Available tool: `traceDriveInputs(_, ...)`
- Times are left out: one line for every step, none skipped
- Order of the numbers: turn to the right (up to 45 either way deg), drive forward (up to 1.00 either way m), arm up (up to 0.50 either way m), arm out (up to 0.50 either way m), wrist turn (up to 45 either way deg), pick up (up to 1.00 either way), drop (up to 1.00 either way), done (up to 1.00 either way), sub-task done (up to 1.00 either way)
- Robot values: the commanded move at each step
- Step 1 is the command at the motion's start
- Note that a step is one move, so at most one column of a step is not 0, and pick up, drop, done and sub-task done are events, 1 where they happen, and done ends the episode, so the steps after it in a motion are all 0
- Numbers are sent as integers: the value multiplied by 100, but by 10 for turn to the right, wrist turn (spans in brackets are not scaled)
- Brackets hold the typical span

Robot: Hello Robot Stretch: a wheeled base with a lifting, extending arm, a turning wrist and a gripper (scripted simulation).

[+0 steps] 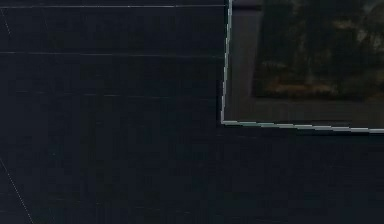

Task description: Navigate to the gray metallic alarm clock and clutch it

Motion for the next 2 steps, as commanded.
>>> traceDriveInputs(-450,0,0,0,0,0,0,0,0)
traceDriveInputs(-390,0,0,0,0,0,0,0,0)
